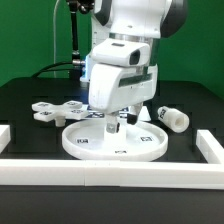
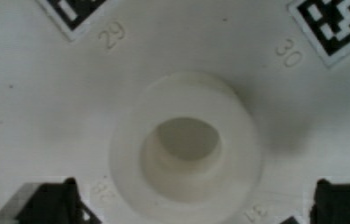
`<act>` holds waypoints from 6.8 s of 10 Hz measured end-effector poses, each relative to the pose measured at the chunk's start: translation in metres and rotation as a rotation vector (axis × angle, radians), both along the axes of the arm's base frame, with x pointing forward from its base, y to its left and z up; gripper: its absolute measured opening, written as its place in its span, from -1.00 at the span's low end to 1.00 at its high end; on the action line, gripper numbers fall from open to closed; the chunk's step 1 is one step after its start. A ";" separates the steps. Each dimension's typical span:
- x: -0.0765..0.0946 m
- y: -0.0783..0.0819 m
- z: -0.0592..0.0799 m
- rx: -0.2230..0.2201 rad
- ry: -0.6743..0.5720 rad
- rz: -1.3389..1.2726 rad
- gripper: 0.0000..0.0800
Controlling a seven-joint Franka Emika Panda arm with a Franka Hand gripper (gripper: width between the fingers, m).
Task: Assemble round table
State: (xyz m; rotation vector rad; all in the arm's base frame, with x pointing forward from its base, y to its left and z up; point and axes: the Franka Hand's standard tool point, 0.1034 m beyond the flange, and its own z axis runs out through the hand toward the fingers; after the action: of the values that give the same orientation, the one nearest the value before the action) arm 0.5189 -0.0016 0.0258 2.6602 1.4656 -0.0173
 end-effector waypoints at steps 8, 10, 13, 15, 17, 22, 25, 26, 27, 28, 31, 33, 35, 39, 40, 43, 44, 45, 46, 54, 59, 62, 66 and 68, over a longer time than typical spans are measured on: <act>0.002 -0.013 -0.013 -0.003 0.015 -0.008 0.30; 0.002 -0.013 -0.012 -0.003 0.014 -0.008 0.02; 0.002 -0.013 -0.012 -0.003 0.014 -0.008 0.02; 0.002 -0.013 -0.012 -0.003 0.014 -0.008 0.02; 0.002 -0.013 -0.012 -0.003 0.014 -0.007 0.03; 0.021 0.017 -0.012 0.013 0.001 0.042 0.03; 0.028 0.034 -0.012 0.025 -0.008 0.062 0.03; 0.029 0.037 -0.012 0.027 -0.010 0.068 0.03; 0.030 0.039 -0.012 0.029 -0.011 0.078 0.03; 0.033 0.041 -0.012 0.030 -0.013 0.092 0.03; 0.034 0.043 -0.011 0.028 -0.005 0.094 0.03; 0.034 0.043 -0.011 0.028 -0.004 0.094 0.29; 0.034 0.043 -0.011 0.028 -0.004 0.094 0.52; 0.026 0.045 0.028 0.027 -0.031 0.020 0.62; 0.018 0.049 0.036 0.033 -0.042 -0.063 0.62; -0.021 0.094 0.052 0.065 -0.075 -0.298 0.62; -0.030 0.113 0.048 0.076 -0.079 -0.347 0.62; -0.031 0.125 0.044 0.079 -0.077 -0.347 0.62; -0.029 0.125 0.042 0.078 -0.076 -0.327 0.62; -0.061 0.120 0.029 -0.217 0.205 -0.570 0.62; -0.066 0.116 0.024 -0.493 0.489 -0.612 0.62; -0.058 0.119 0.019 -0.562 0.576 -0.633 0.62; -0.067 0.129 0.015 -0.530 0.687 -0.860 0.62; -0.066 0.130 0.011 -0.500 0.721 -0.927 0.62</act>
Offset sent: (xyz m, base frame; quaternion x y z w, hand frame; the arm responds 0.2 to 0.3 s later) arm 0.0099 -0.0142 -0.0049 0.0080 -0.0029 -0.0115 0.9999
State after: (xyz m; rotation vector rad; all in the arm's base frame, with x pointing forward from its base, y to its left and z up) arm 0.4529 0.1281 0.0370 2.6801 0.0747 -1.2969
